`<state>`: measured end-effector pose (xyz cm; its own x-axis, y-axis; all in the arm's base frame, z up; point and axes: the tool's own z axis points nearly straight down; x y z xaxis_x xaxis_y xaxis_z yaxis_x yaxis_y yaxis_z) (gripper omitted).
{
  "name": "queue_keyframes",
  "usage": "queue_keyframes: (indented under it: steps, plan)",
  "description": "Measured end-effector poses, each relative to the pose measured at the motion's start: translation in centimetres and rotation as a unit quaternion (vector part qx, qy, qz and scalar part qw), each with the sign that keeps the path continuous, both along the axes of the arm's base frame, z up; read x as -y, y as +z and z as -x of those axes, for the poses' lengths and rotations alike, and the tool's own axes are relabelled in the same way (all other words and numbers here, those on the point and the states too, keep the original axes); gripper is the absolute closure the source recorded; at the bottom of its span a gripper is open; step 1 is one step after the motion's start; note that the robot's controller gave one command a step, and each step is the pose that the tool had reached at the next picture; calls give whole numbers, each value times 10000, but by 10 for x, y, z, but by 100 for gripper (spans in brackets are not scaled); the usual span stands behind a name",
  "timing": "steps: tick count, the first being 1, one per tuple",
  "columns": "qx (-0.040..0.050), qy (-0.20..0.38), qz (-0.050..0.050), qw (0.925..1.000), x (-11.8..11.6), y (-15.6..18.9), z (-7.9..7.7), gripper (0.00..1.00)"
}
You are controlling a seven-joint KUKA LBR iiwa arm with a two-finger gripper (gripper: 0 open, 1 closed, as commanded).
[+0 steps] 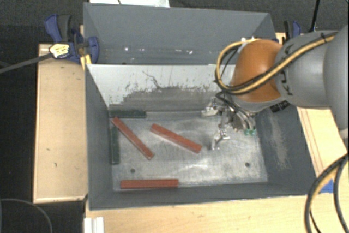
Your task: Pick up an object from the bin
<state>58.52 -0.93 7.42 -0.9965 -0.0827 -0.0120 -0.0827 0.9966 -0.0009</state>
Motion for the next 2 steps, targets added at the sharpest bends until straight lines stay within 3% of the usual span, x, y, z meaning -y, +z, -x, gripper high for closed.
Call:
queue_keyframes:
  steps: [1,2]
  plan:
    - [0,5,0,10000,0,0,0,0]
    - [-40,224,6,9997,-34,3,10,0]
